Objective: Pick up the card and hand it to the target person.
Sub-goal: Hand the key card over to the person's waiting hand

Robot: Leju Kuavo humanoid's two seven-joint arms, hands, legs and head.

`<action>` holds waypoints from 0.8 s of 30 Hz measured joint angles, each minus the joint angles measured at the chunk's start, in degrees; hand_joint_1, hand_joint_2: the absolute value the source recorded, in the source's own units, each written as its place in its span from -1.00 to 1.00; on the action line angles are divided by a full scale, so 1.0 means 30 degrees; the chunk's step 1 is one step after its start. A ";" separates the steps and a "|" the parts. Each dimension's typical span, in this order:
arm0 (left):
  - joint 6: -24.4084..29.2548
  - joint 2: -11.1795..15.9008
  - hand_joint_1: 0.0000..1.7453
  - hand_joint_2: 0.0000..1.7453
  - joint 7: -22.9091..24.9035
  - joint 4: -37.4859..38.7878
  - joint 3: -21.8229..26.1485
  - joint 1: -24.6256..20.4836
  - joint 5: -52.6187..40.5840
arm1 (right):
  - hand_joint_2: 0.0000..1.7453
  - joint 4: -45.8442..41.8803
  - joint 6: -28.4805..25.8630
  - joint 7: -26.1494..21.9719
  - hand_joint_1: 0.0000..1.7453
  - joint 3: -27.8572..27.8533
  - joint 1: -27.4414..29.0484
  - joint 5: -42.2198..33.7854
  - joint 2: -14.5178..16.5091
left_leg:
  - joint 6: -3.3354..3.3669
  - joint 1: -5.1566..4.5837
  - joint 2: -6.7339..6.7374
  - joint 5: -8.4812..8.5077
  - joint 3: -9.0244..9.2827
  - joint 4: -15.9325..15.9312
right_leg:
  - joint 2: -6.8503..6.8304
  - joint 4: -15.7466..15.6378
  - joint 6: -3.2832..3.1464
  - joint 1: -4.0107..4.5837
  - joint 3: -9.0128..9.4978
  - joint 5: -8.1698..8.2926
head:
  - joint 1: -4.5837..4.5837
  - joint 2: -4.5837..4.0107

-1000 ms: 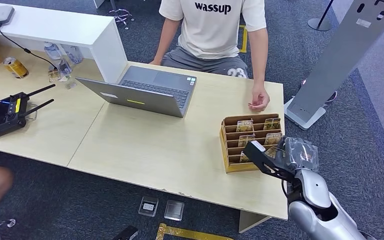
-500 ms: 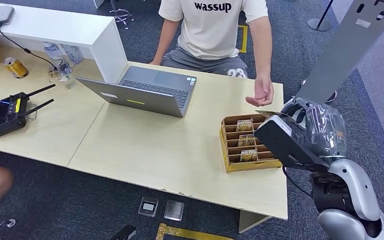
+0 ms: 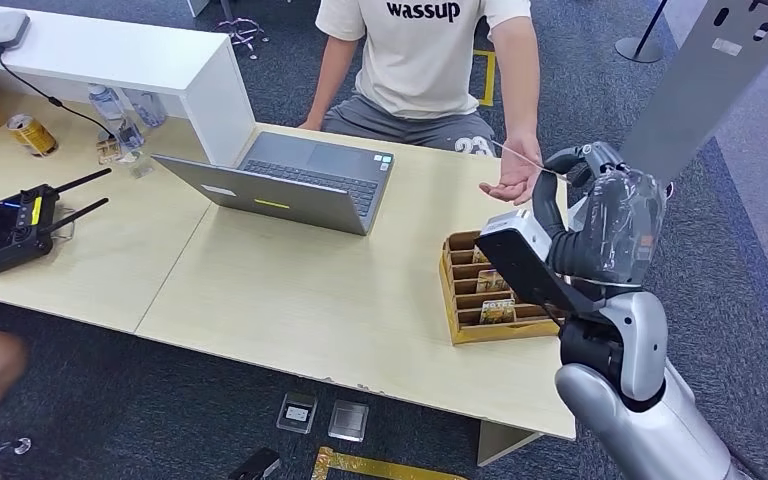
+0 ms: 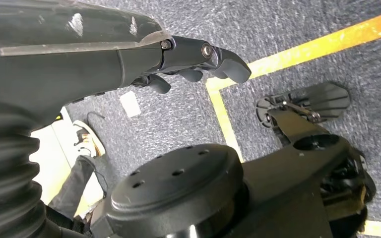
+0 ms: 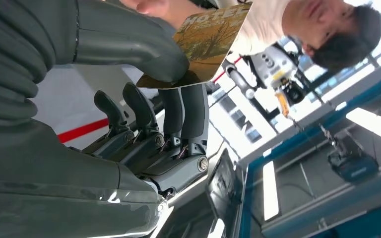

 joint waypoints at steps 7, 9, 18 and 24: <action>-0.0005 -0.0173 -1.00 1.00 0.0004 0.0000 -0.0151 -0.0128 -0.0076 | 1.00 0.4833 -0.2452 0.0241 0.68 -0.0076 -0.0656 0.5045 0.1479 | 0.0000 -0.0001 -0.0009 0.0001 -0.0003 0.0003 | -0.0013 -0.0001 0.0000 0.0000 -0.0015 0.0000 | 0.0002 0.0000; 0.0008 -0.0208 -1.00 1.00 0.0046 0.0000 -0.0200 -0.0193 -0.0098 | 1.00 0.5559 -0.2510 0.0263 0.68 -0.0418 -0.0599 0.6478 0.1711 | 0.0000 -0.0001 -0.0004 0.0000 -0.0004 0.0003 | -0.0010 -0.0002 0.0000 -0.0001 -0.0019 0.0000 | 0.0004 0.0000; 0.0017 -0.0251 -1.00 1.00 0.0126 0.0000 -0.0326 -0.0360 -0.0158 | 1.00 0.7966 -0.2579 0.0411 0.68 -0.1618 -0.0172 0.8540 0.2416 | 0.0000 0.0000 0.0001 0.0001 0.0002 0.0003 | -0.0005 -0.0004 -0.0001 -0.0001 -0.0019 0.0001 | 0.0005 0.0000; 0.0011 -0.0251 -1.00 1.00 0.0124 0.0000 -0.0410 -0.0361 -0.0157 | 1.00 0.8592 -0.2601 0.0316 0.68 -0.2093 0.0227 0.8570 0.2609 | 0.0000 0.0000 0.0003 0.0000 0.0002 0.0003 | -0.0003 -0.0004 -0.0002 -0.0001 -0.0020 0.0001 | 0.0007 0.0000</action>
